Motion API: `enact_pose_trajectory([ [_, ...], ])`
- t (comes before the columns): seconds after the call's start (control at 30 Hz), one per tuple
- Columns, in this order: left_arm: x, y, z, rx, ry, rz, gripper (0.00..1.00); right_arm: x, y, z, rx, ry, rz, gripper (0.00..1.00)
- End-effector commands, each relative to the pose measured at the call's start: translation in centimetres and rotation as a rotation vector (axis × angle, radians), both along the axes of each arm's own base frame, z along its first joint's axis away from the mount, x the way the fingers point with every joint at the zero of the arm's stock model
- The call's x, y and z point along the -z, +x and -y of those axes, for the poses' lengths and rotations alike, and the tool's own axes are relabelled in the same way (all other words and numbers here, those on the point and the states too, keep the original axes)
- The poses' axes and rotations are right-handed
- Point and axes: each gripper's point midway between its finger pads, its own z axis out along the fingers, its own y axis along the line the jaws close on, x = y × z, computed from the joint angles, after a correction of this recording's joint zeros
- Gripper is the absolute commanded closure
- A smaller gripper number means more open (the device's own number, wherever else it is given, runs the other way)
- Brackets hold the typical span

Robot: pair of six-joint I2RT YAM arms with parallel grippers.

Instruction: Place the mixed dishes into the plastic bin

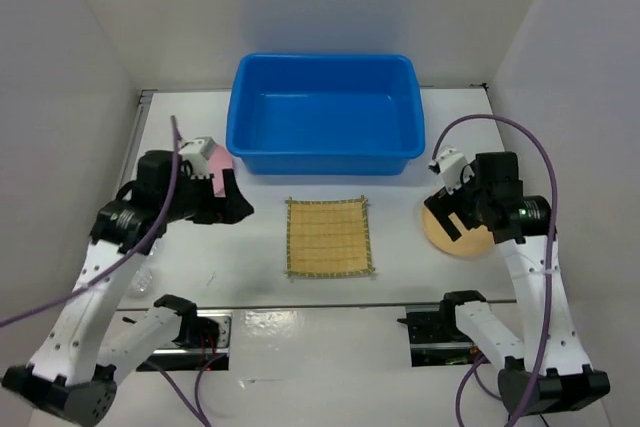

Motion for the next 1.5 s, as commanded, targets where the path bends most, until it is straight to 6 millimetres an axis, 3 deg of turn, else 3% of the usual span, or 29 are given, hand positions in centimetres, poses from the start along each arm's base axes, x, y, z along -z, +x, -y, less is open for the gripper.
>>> enact_pose_trajectory([
  [0.0, 3.3, -0.8, 3.1, 0.163, -0.041, -0.166, 0.0, 1.7, 0.3, 0.2, -0.073, -0.084, -0.057, 0.01],
  [0.07, 4.3, -1.3, 6.7, 0.289, -0.16, -0.307, 0.0, 0.9, 1.1, -1.2, -0.121, -0.074, -0.051, 0.01],
  [0.1, 5.3, -2.4, 8.3, 0.345, -0.167, -0.367, 0.0, 1.6, 1.4, -2.6, -0.145, -0.036, -0.103, 0.01],
  [0.2, 7.5, -2.0, 10.4, 0.325, -0.122, -0.44, 0.0, 3.9, 2.6, -5.8, -0.23, -0.027, -0.223, 0.03],
  [0.23, 8.5, -2.0, 10.7, 0.308, -0.097, -0.442, 0.0, 4.9, 2.6, -7.3, -0.291, -0.052, -0.253, 0.27],
  [0.3, 9.3, -1.8, 11.0, 0.245, -0.132, -0.48, 0.0, 6.8, 3.0, -8.8, -0.371, -0.079, -0.32, 0.56],
  [0.33, 8.7, -1.5, 11.2, 0.234, -0.172, -0.44, 0.0, 7.5, 3.1, -9.5, -0.395, -0.085, -0.329, 0.88],
  [0.37, 10.1, -2.2, 11.0, 0.212, -0.181, -0.471, 0.0, 8.1, 3.4, -9.8, -0.389, -0.096, -0.331, 1.0],
  [0.43, 10.6, -2.4, 11.1, 0.168, -0.224, -0.492, 0.0, 8.7, 4.2, -10.9, -0.404, -0.101, -0.321, 1.0],
  [0.57, 13.0, -2.7, 11.7, 0.146, -0.218, -0.569, 0.0, 10.0, 3.3, -13.9, -0.501, -0.086, -0.363, 1.0],
  [0.73, 16.3, -1.5, 11.6, 0.062, -0.155, -0.651, 0.0, 12.2, 1.7, -17.2, -0.591, -0.087, -0.439, 1.0],
  [0.87, 17.3, -0.4, 11.3, -0.023, -0.171, -0.641, 0.0, 13.2, 1.1, -19.8, -0.627, -0.107, -0.413, 1.0],
  [0.9, 17.6, -0.6, 11.5, -0.008, -0.186, -0.638, 0.0, 14.0, 0.5, -20.0, -0.638, -0.124, -0.423, 1.0],
  [1.03, 18.1, 0.2, 11.4, -0.01, -0.205, -0.636, 0.0, 15.0, 1.1, -20.4, -0.612, -0.111, -0.398, 1.0],
  [1.2, 20.0, 0.7, 12.1, -0.005, -0.196, -0.683, 0.0, 17.2, 1.1, -19.7, -0.577, -0.146, -0.419, 1.0],
  [1.47, 21.7, 0.8, 10.9, -0.047, -0.161, -0.689, 0.0, 19.5, 1.6, -20.5, -0.581, -0.145, -0.437, 1.0],
])
